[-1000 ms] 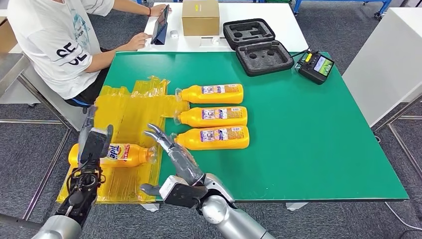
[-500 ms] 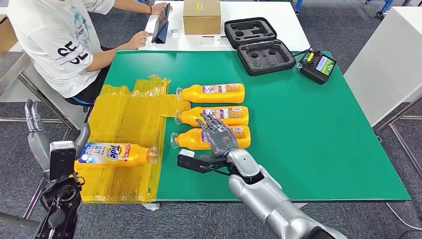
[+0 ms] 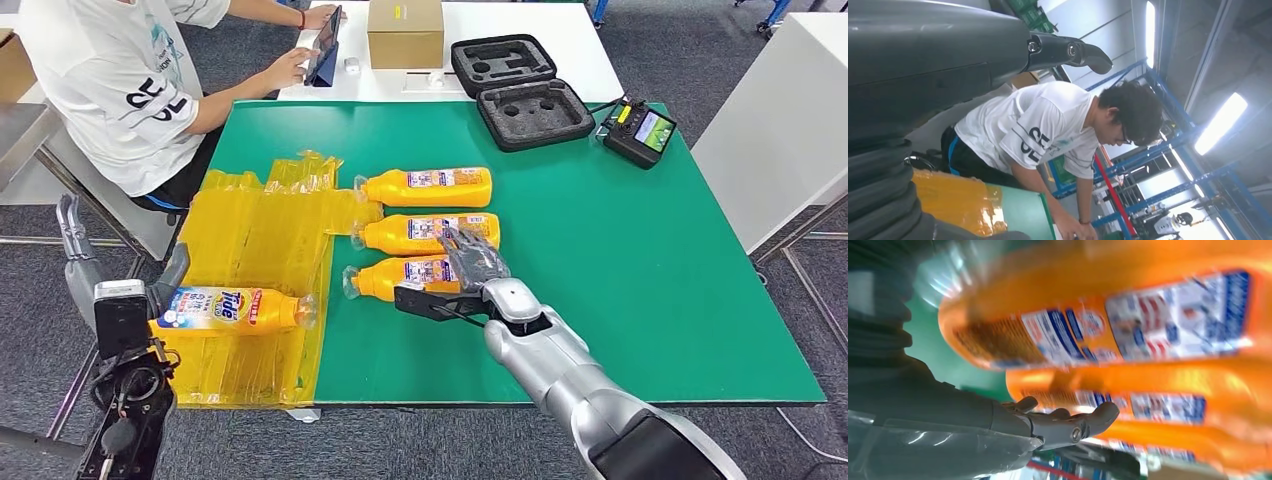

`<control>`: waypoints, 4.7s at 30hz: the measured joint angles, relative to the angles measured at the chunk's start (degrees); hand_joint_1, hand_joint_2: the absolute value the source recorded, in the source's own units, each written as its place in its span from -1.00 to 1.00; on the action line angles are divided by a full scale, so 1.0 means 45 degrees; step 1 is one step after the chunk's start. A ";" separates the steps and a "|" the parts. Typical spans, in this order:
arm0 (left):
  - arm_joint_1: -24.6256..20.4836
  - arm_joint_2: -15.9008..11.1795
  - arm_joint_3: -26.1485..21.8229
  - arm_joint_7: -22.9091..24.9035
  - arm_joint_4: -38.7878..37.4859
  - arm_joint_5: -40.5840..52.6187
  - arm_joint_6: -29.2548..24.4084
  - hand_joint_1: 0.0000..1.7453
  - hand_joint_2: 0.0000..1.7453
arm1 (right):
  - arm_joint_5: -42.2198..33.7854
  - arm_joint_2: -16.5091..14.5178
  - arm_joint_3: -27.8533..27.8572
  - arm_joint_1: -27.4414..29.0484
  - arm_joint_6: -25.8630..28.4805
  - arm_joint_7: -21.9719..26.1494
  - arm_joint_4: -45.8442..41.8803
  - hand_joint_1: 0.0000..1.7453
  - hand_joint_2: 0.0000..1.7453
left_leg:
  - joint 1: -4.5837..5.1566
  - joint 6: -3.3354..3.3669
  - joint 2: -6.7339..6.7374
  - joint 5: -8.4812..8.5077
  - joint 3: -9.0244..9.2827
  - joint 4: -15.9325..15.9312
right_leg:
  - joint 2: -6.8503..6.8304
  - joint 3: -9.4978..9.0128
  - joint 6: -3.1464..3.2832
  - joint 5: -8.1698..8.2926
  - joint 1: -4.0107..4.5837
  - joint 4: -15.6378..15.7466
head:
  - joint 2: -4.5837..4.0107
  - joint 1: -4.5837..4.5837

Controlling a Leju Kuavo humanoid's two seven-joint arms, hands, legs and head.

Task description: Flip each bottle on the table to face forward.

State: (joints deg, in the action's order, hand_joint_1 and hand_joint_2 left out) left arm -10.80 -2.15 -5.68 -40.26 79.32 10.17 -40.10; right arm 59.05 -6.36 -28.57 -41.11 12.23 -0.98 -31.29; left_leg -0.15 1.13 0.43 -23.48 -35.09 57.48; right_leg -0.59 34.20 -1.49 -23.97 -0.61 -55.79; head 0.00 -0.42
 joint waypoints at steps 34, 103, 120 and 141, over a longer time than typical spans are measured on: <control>-0.0996 0.0158 0.0529 0.0005 -0.1581 -0.0475 0.0574 -1.00 1.00 | -0.0854 -0.0208 0.1055 -0.0388 -0.1671 0.0767 0.1249 1.00 1.00 | -0.0001 -0.0001 0.0008 0.0000 0.0059 0.0002 | 0.0014 -0.0043 -0.0003 0.0006 0.0000 0.0003 | 0.0000 0.0000; 0.0126 0.0559 0.3208 0.5704 -0.1216 -1.0356 1.3872 -1.00 1.00 | -1.2728 -0.1824 0.3565 0.2669 -0.3718 0.9072 -0.1322 1.00 1.00 | -0.0001 0.0002 0.0008 -0.0004 -0.0039 0.0000 | 0.0027 0.0041 -0.0005 0.0005 0.0002 0.0001 | 0.0000 -0.0002; -0.0223 0.0271 0.4648 0.6056 -0.1237 -1.0871 1.3627 -1.00 1.00 | -1.2188 -0.2329 0.2670 0.2988 -0.3810 0.9067 -0.0751 1.00 1.00 | -0.0003 0.0001 0.0010 -0.0002 -0.0043 0.0001 | 0.0031 0.0053 -0.0005 0.0005 0.0000 0.0001 | 0.0000 0.0000; -0.0396 0.0511 0.4210 0.4482 -0.1003 -1.1756 1.1103 -1.00 1.00 | -1.1523 -0.2564 0.1040 0.2902 -0.3481 0.8496 -0.0223 1.00 1.00 | -0.0004 0.0000 0.0014 -0.0002 -0.0049 0.0001 | 0.0033 0.0068 -0.0004 0.0005 0.0000 0.0001 | 0.0000 -0.0004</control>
State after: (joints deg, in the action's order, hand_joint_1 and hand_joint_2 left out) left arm -12.58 0.15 13.26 -20.09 74.81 -42.73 9.87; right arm 7.19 -17.90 -23.88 -28.05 -3.43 37.25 -32.29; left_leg -0.16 1.13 0.50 -23.49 -35.31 57.49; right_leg -0.44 34.51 -1.51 -23.95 -0.61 -55.79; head 0.00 -0.44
